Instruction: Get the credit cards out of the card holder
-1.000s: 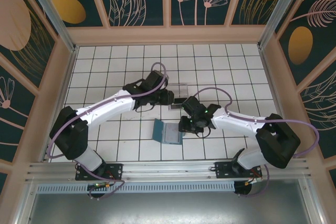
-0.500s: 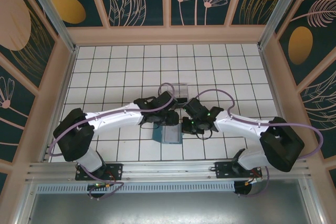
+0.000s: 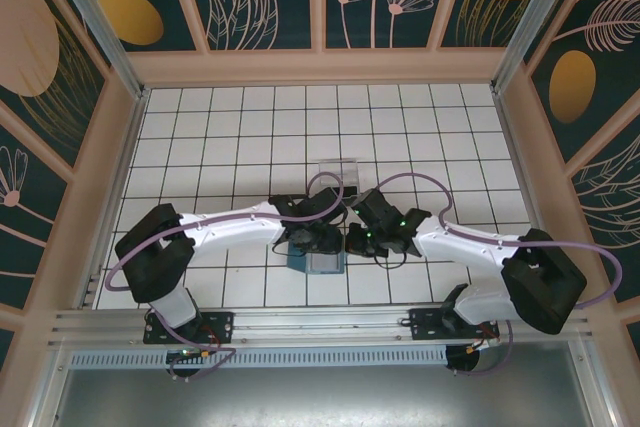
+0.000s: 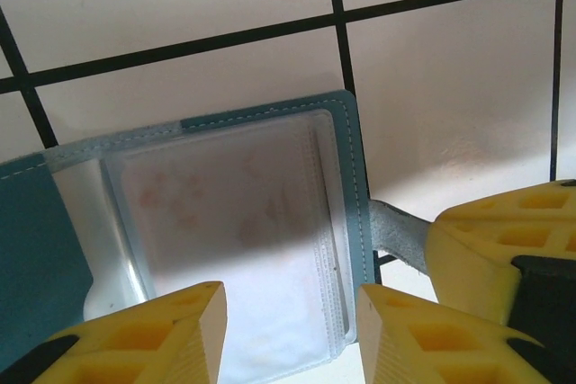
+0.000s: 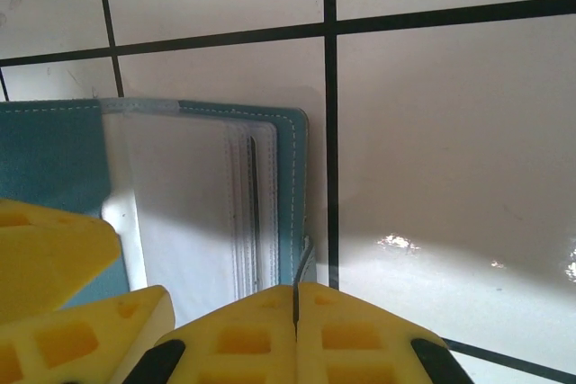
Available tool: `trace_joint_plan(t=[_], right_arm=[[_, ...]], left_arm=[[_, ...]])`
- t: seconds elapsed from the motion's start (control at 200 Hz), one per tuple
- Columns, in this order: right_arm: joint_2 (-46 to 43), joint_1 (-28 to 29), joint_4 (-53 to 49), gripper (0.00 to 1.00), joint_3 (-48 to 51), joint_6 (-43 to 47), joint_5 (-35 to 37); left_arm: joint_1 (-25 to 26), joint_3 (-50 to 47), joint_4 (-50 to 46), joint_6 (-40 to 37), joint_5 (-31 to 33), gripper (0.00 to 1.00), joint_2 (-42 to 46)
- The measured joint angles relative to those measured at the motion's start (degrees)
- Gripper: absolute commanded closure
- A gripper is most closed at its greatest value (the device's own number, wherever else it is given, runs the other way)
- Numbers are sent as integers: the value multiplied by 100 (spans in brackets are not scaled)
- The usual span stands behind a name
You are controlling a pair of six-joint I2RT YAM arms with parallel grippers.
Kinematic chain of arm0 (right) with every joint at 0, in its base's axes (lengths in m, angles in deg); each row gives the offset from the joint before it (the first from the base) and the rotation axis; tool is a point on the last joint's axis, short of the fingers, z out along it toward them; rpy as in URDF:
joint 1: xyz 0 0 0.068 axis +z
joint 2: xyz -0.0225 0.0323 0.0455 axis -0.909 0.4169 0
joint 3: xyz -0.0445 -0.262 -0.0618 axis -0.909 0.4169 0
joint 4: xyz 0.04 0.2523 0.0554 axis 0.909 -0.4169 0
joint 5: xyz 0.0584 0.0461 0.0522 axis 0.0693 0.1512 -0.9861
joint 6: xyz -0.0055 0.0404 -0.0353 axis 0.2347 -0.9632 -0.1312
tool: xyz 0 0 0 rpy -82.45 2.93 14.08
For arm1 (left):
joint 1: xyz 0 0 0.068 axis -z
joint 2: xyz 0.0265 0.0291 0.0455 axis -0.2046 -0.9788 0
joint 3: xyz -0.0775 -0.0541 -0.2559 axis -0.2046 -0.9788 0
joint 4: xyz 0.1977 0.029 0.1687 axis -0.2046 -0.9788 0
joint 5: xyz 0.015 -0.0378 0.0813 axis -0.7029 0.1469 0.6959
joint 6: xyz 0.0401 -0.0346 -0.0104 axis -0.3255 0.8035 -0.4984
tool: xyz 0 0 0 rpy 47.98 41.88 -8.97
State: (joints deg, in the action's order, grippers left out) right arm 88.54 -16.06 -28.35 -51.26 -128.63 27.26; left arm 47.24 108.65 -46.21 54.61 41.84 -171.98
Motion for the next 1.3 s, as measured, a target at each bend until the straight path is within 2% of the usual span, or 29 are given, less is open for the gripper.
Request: trace_joint_plan(t=[0.38, 1.006, 1.146, 1.296], right_arm=[[0, 0, 85, 100, 79, -98, -63], [-72, 11, 103, 100, 79, -109, -94], [-72, 11, 103, 100, 79, -109, -94], [-72, 11, 103, 100, 79, -109, -94]], left_arm=[[0, -55, 197, 2, -129, 57, -260], [22, -142, 170, 20, 68, 54, -391], [22, -138, 129, 17, 157, 56, -407], [22, -125, 81, -2, 203, 64, -431]])
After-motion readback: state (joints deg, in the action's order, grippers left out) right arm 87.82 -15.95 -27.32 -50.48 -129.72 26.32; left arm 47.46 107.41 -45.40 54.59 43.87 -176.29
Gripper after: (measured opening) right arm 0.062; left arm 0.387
